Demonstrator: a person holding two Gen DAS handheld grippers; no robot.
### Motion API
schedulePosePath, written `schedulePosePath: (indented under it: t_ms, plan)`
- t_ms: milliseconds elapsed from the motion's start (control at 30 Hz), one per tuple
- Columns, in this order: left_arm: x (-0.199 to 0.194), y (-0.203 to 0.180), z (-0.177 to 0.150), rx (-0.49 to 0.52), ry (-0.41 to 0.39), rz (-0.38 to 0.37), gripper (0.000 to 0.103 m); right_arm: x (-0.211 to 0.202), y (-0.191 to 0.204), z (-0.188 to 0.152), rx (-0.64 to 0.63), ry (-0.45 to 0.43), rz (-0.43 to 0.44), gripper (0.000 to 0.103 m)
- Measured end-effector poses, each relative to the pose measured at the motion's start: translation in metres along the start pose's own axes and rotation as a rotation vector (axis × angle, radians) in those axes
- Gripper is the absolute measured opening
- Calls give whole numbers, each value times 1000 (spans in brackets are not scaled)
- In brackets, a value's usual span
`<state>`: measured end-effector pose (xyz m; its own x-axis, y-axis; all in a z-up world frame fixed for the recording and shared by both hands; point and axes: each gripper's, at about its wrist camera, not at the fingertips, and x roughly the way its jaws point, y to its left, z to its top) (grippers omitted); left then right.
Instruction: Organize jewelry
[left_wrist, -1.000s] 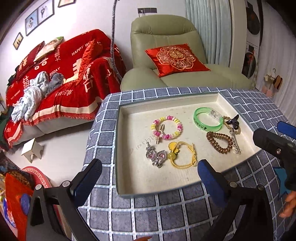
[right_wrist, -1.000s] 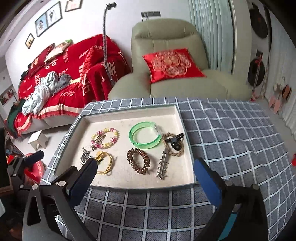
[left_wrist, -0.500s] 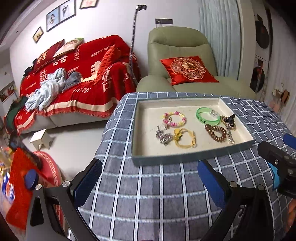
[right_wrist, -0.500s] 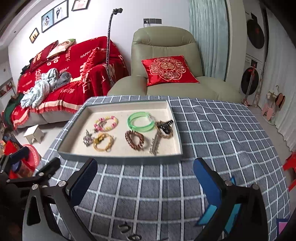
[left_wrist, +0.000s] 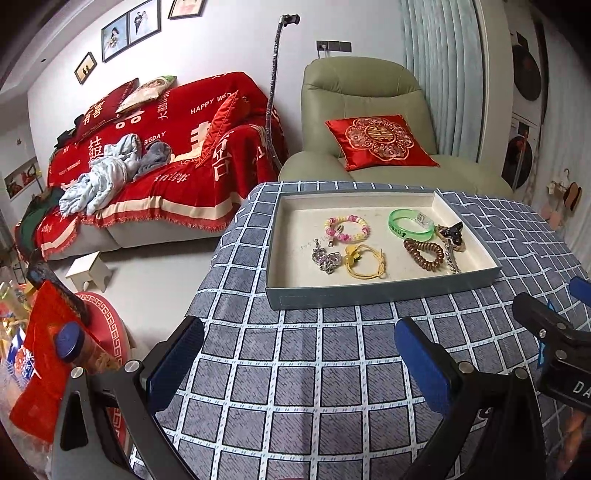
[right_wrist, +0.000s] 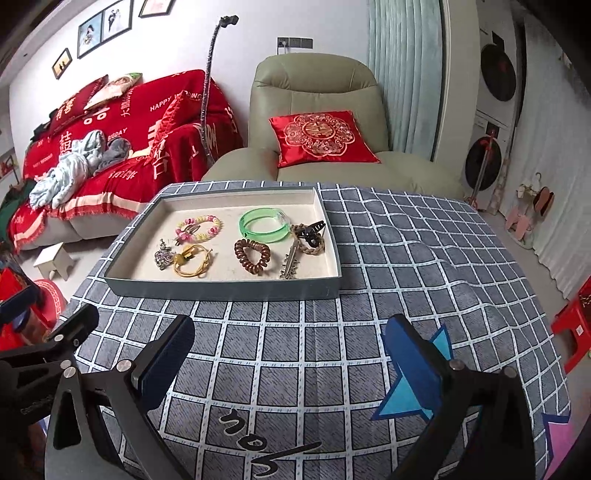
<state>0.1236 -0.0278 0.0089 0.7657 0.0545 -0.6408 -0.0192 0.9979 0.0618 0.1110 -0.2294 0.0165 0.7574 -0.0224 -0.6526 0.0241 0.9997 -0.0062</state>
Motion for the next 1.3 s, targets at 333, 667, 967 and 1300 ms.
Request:
schedulePosePath:
  t_ms: [333, 667, 967, 1300]
  plan:
    - [1, -1, 0, -1, 2, -1, 103, -4, 0, 2, -2, -6, 4, 103]
    - [-3, -2, -1, -6, 8, -3, 103, -4, 0, 2, 1, -6, 5, 103]
    - [-3, -2, 0, -8, 7, -6, 103, -6, 1, 3, -1, -8, 7, 103]
    - [-3, -4, 2, -12, 8, -6, 103, -8, 3, 5, -4, -9, 9, 103]
